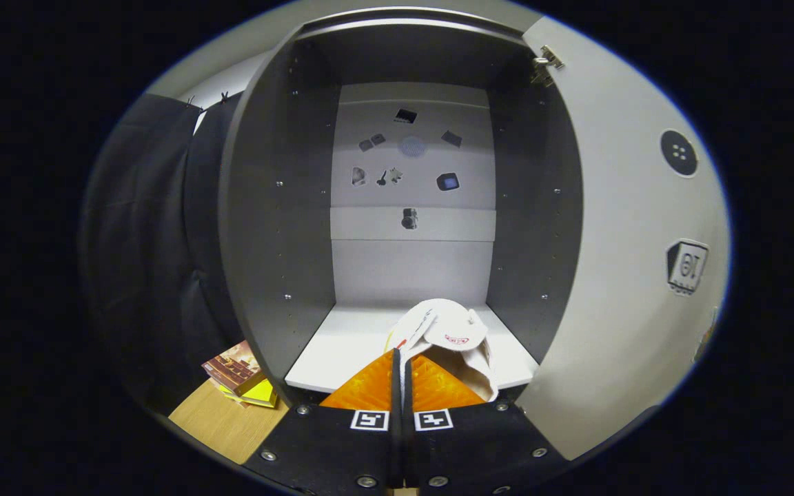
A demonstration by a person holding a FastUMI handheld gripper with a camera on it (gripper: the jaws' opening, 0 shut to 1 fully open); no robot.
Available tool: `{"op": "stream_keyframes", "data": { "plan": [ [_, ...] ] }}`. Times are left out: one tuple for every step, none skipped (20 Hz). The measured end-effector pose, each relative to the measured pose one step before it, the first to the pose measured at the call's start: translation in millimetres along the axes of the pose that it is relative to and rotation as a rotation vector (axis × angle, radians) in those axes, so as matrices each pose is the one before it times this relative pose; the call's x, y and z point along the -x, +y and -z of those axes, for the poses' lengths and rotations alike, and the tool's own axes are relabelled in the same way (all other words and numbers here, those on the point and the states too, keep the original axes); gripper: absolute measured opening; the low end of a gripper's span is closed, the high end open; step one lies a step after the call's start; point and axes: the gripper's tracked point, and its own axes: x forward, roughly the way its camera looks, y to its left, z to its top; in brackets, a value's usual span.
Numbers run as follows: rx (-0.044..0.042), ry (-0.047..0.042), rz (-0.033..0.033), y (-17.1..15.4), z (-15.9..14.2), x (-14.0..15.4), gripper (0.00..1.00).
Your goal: Open the shoe cabinet door, grab the shoes and put them into the shoe cabinet, then close the shoe cabinet door.
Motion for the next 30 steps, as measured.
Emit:
{"op": "stream_keyframes", "data": {
  "plan": [
    [0.00384,0.00497,-0.00204,2.01,-1.06,-16.14,0.0],
    [0.00922,0.0074,-0.00198,1.24,0.87,-16.88,0.0],
    [0.0134,0.01222,0.00163,1.68,2.25,-15.35,0.0],
    [0.00365,0.00918,-0.00188,7.34,5.31,-17.67,0.0],
    [-0.00139,0.00301,-0.0042,4.41,0.96,-15.75,0.0],
    [-0.00059,0.00559,-0.00304,3.87,-1.13,-17.01,0.0],
    [0.00184,0.00853,-0.00263,0.48,-0.35,-11.76,0.0],
    [0.01068,0.01038,0.00253,0.95,1.82,-10.52,0.0],
    [0.01078,0.01217,0.00392,0.51,2.71,-7.55,0.0],
    [0.00758,0.0128,0.00291,1.82,5.03,-7.02,0.0],
    [0.00472,0.01397,0.00578,0.28,4.39,-5.04,0.0],
    [0.0025,0.01087,-0.01267,3.23,3.13,-0.88,0.0],
    [0.00769,-0.01718,0.0157,-2.09,-3.01,-1.7,0.0],
    [0.00395,-0.00867,0.01386,-1.83,-1.43,0.65,0.05],
    [-0.00592,0.00397,-0.00475,2.56,1.45,-0.39,0.08],
    [-0.0056,-0.00122,-0.00723,1.95,-0.04,0.13,0.11],
    [0.00029,-0.00709,0.00416,-1.01,-1.13,-0.07,0.12],
    [0.00316,-0.0066,0.00841,-1.14,-1.22,0.52,0.19],
    [0.00304,-0.00208,-0.00147,1.37,-0.02,0.19,0.22],
    [0.00294,0.00098,-0.00294,1.34,0.24,0.5,0.27],
    [0.00381,-0.0022,0.00305,-0.16,-0.15,0.3,0.29],
    [0.00064,-0.00557,0.00712,-0.62,-1.66,0.51,0.33],
    [-0.00062,-0.00271,0.00673,-0.48,-0.63,-0.01,0.35],
    [-0.00224,-0.00461,0.00189,0.65,-0.93,-0.05,0.4],
    [-0.0016,-0.0007,0.00322,0.37,-0.39,0.05,0.42],
    [0.00109,-0.00391,0.00676,-0.21,-0.46,1.08,0.46],
    [0.00319,-0.00462,0.00342,1.09,-1.09,-0.84,0.48],
    [0.00626,0.0025,0.00516,0.39,1.09,0.6,0.53],
    [0.00455,-0.00126,0.00529,0.02,-0.49,0.22,0.55],
    [0.00546,0.00009,0.01213,-1.02,0.26,0.3,0.6]
  ]
}}
